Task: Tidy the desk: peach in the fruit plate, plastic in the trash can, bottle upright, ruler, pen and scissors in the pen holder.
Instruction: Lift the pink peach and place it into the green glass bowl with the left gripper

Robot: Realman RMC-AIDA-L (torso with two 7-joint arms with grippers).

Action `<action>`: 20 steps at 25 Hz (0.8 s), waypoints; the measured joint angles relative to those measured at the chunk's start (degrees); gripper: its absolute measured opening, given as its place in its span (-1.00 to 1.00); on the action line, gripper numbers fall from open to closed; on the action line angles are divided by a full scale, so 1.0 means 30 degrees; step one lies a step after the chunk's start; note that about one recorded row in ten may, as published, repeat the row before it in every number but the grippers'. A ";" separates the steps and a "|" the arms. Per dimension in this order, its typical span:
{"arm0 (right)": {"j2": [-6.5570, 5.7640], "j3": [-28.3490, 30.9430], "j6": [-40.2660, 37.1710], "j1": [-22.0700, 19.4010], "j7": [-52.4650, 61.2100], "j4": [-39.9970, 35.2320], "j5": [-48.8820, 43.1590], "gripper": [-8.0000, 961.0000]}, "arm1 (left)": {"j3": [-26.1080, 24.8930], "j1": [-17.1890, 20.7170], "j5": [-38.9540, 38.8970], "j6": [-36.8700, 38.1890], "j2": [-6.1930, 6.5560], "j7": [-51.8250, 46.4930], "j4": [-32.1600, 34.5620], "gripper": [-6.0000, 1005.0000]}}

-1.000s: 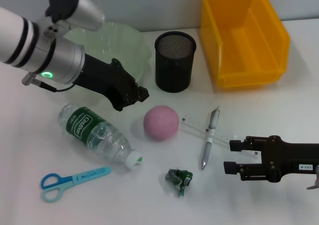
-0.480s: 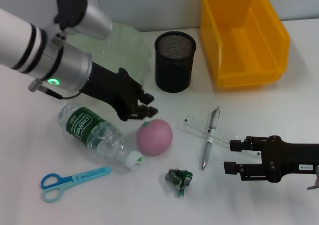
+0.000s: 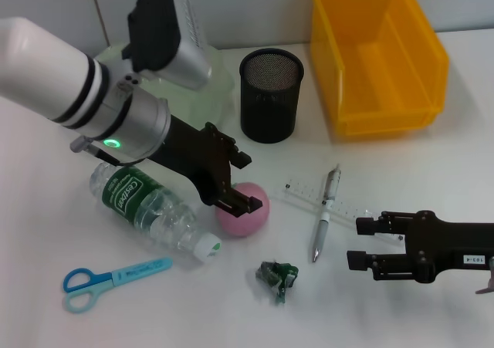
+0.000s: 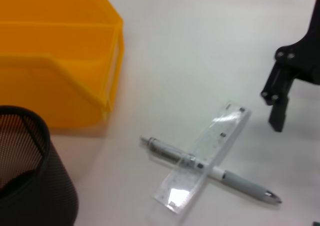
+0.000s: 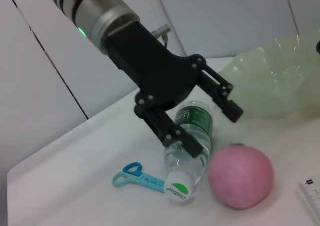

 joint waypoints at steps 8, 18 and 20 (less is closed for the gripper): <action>0.0001 -0.0032 -0.0014 -0.0012 0.0012 0.0001 -0.0047 0.57 | 0.1682 -0.0104 -0.0007 -0.1404 -0.0002 -0.0433 -0.0835 0.51; 0.0045 0.0037 0.0000 0.0017 0.0047 0.0000 -0.0055 0.57 | 0.2243 -0.0660 -0.0068 -0.2805 -0.0003 -0.0236 -0.2681 0.64; 0.0054 0.0028 0.0004 0.0035 0.0047 0.0000 -0.0056 0.57 | 0.2724 -0.0660 -0.0075 -0.3386 0.0000 -0.0338 -0.2844 0.64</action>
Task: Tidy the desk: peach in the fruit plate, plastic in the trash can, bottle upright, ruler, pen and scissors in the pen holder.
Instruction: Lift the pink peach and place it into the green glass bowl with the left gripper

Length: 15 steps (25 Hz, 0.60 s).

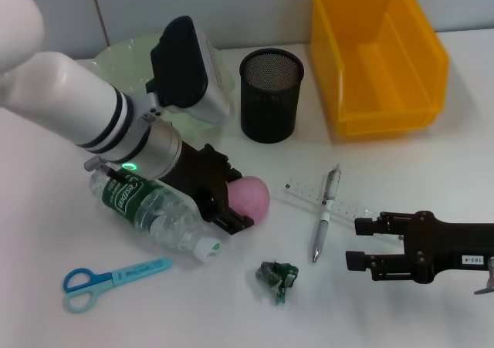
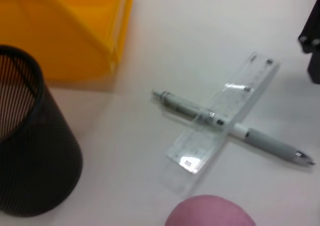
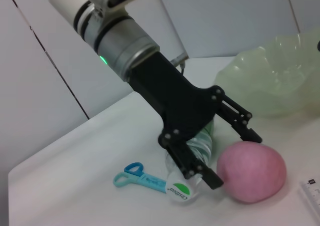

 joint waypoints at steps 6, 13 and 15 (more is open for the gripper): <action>0.0038 0.0058 0.0012 0.0012 -0.0001 0.0000 0.0000 0.57 | 0.0858 0.0103 -0.0001 -0.0950 0.0007 -0.0205 -0.0118 0.54; 0.0037 0.0056 0.0013 -0.0006 0.0041 0.0000 0.0037 0.57 | 0.0957 0.0250 0.0000 -0.1203 0.0005 -0.0208 -0.0039 0.35; 0.0036 0.0060 0.0013 -0.0013 0.0046 0.0001 0.0043 0.57 | 0.0961 0.0281 0.0000 -0.1207 0.0005 -0.0202 0.0056 0.30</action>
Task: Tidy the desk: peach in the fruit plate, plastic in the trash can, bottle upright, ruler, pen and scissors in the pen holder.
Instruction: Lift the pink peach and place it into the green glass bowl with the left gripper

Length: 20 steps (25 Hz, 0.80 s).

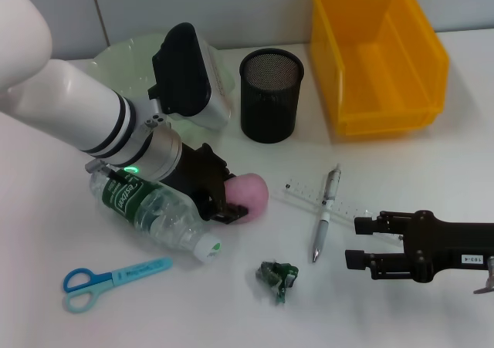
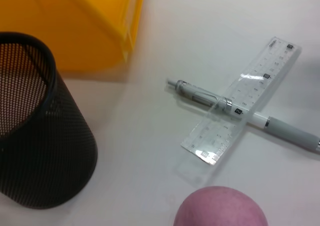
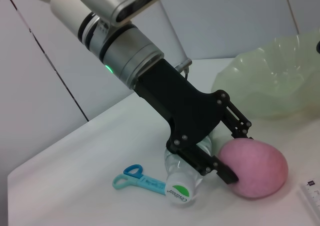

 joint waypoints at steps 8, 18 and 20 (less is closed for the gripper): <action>-0.0004 0.0059 -0.0001 -0.0006 0.0000 -0.0001 0.0049 0.57 | -0.1436 0.0854 -0.0421 0.1357 0.0137 -0.0030 0.1808 -0.03; -0.0002 0.0059 -0.0002 0.0070 -0.0038 0.0000 0.0080 0.57 | -0.7098 0.2013 -0.0856 0.3534 0.0235 0.0528 0.3661 -0.20; -0.0003 0.0059 -0.0001 0.0073 -0.0041 -0.0001 0.0079 0.57 | -0.8832 0.2133 -0.1285 0.3352 0.0235 0.0643 0.3651 -0.24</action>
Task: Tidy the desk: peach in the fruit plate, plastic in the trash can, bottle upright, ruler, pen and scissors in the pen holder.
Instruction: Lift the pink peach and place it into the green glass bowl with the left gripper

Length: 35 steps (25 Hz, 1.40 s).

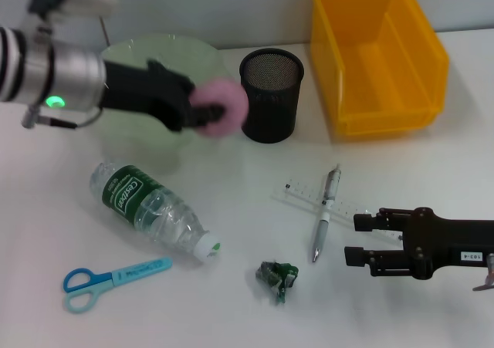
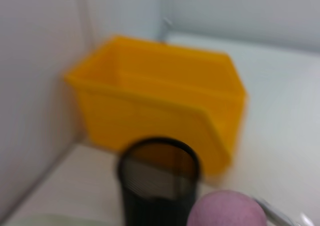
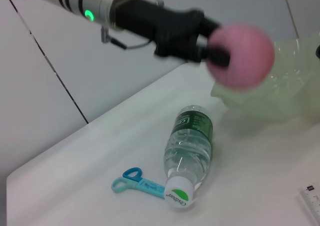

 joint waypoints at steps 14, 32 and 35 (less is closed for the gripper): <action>-0.0004 0.0000 0.0004 0.0041 -0.0022 0.0000 0.0029 0.57 | -0.1562 -0.0130 -0.0603 -0.7157 -0.0125 -0.0489 -0.3400 -0.43; 0.0021 -0.0131 0.0265 0.0157 -0.0023 0.0001 0.0026 0.57 | -0.0554 -0.0548 -0.1204 -1.0936 -0.0184 -0.0489 -0.5326 -0.67; 0.0027 -0.0086 0.0255 0.0158 -0.0023 0.0000 0.0027 0.57 | -0.0530 -0.0557 -0.1205 -1.0952 -0.0180 -0.0501 -0.5332 -0.69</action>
